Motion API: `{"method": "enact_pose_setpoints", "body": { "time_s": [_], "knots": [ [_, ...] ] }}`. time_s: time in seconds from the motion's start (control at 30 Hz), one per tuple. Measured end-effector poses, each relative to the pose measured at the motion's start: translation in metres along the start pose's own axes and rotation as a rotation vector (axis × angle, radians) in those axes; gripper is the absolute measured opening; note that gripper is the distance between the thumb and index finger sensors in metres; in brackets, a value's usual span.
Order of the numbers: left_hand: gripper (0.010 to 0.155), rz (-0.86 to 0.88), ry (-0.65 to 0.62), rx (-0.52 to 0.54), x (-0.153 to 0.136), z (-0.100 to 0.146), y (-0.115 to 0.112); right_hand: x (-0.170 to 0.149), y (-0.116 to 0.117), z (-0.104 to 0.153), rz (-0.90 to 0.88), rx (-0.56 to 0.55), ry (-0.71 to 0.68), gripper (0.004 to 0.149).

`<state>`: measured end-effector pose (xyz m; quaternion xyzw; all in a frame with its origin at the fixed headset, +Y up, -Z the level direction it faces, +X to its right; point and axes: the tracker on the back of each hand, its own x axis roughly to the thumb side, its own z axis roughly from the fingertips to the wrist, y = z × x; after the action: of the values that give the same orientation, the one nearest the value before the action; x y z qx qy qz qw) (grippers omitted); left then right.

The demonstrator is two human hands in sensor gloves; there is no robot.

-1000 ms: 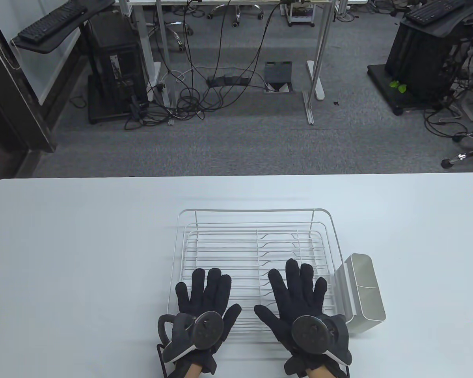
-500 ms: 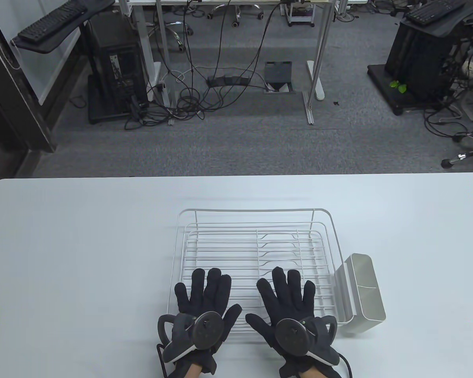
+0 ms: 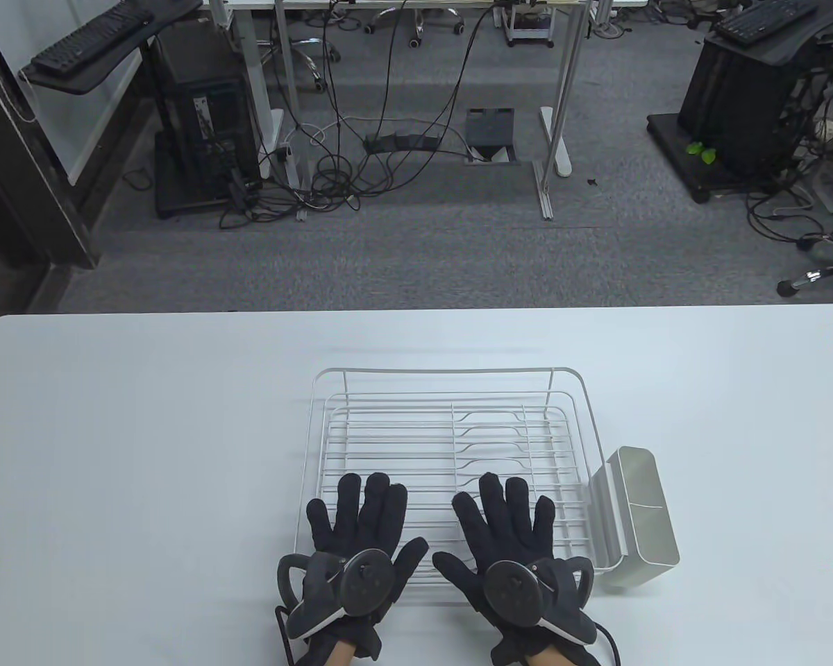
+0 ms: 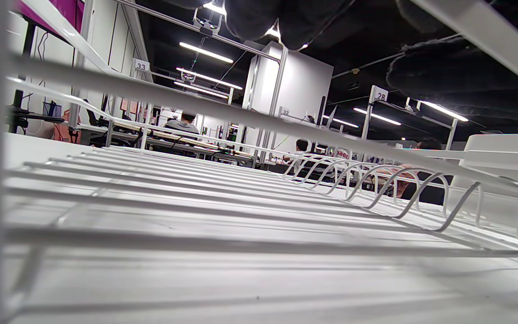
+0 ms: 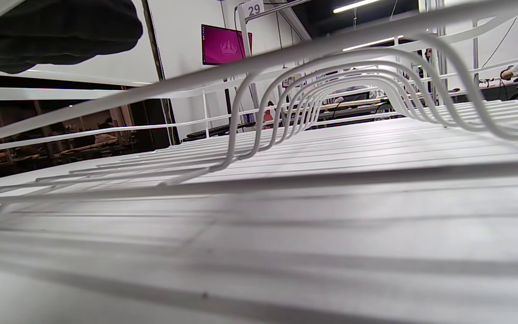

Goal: Hang the cutlery bin on dish rack (Opening facing upward)

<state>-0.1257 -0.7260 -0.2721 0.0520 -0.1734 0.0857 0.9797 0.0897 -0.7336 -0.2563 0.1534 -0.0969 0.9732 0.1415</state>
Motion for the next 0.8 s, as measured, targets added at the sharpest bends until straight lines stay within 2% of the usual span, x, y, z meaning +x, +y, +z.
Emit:
{"method": "enact_pose_setpoints", "body": {
  "time_s": [0.53, 0.8],
  "knots": [
    [0.079, 0.004, -0.002, -0.004, 0.0000, -0.0001, -0.0001, 0.0013, 0.0003, 0.0014, 0.013, -0.045, 0.026, 0.078],
    [0.078, 0.007, -0.002, -0.005, -0.0002, -0.0004, -0.0002, 0.0011, 0.0003, 0.0005, 0.001, -0.027, 0.022, 0.077]
  ]
}}
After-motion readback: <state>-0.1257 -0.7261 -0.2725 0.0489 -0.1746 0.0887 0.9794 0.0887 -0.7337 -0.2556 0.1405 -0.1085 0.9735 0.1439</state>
